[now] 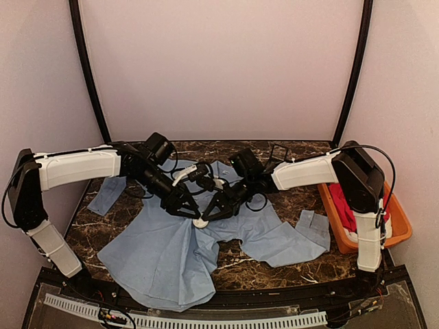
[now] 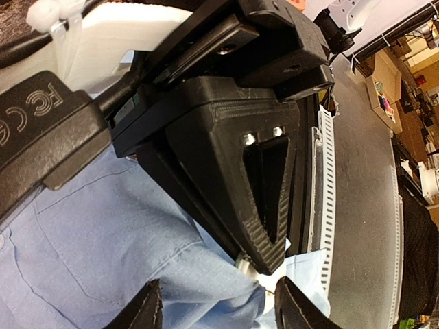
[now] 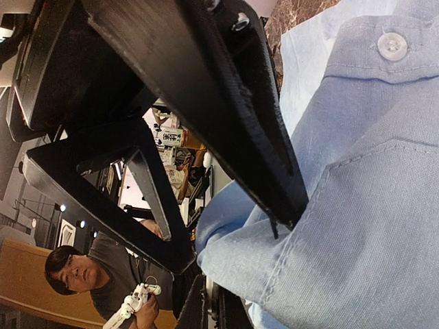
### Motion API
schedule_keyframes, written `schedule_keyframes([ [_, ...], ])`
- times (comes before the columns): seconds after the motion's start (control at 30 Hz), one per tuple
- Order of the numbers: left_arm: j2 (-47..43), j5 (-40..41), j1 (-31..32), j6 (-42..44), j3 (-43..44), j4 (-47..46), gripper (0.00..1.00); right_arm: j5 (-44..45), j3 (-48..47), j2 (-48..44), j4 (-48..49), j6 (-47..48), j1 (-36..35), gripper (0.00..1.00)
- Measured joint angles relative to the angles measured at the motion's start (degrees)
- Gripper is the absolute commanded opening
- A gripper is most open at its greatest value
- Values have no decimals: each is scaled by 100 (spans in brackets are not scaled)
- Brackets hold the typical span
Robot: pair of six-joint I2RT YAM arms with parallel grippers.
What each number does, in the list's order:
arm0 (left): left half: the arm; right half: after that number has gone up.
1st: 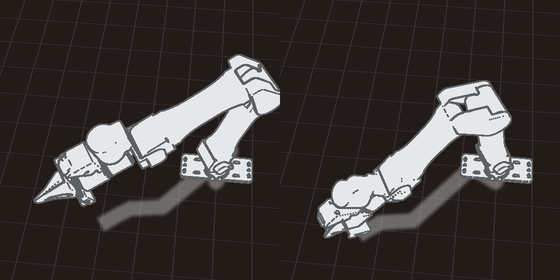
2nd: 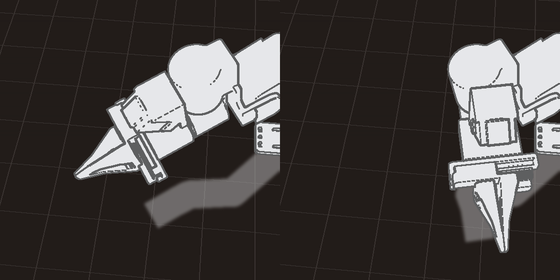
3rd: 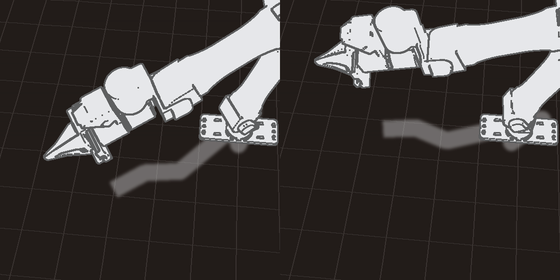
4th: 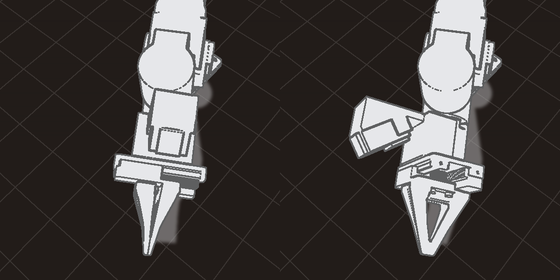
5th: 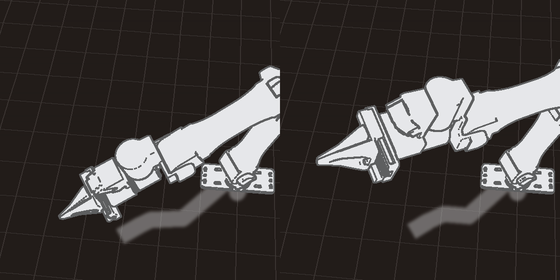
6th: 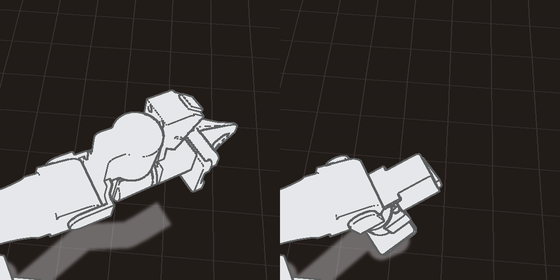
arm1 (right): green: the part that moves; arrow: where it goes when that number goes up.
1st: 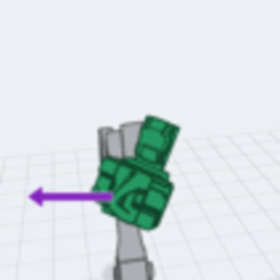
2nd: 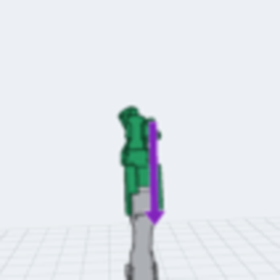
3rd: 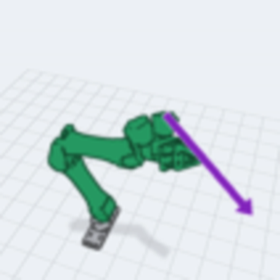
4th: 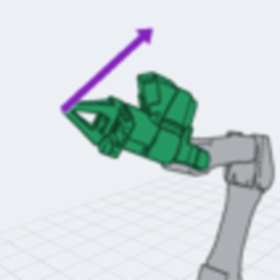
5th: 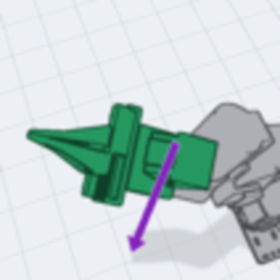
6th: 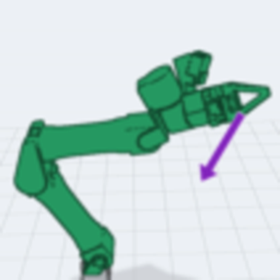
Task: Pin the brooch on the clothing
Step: Pin the brooch to the flattened clothing.
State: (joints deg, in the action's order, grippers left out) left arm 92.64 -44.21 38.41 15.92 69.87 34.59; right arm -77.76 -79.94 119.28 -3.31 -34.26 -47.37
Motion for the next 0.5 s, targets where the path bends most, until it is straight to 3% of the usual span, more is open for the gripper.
schedule_keyframes([
  [0.5,57,-94,-44,94,55,120,50,-2,-11,0,-81,103,0,0],
])
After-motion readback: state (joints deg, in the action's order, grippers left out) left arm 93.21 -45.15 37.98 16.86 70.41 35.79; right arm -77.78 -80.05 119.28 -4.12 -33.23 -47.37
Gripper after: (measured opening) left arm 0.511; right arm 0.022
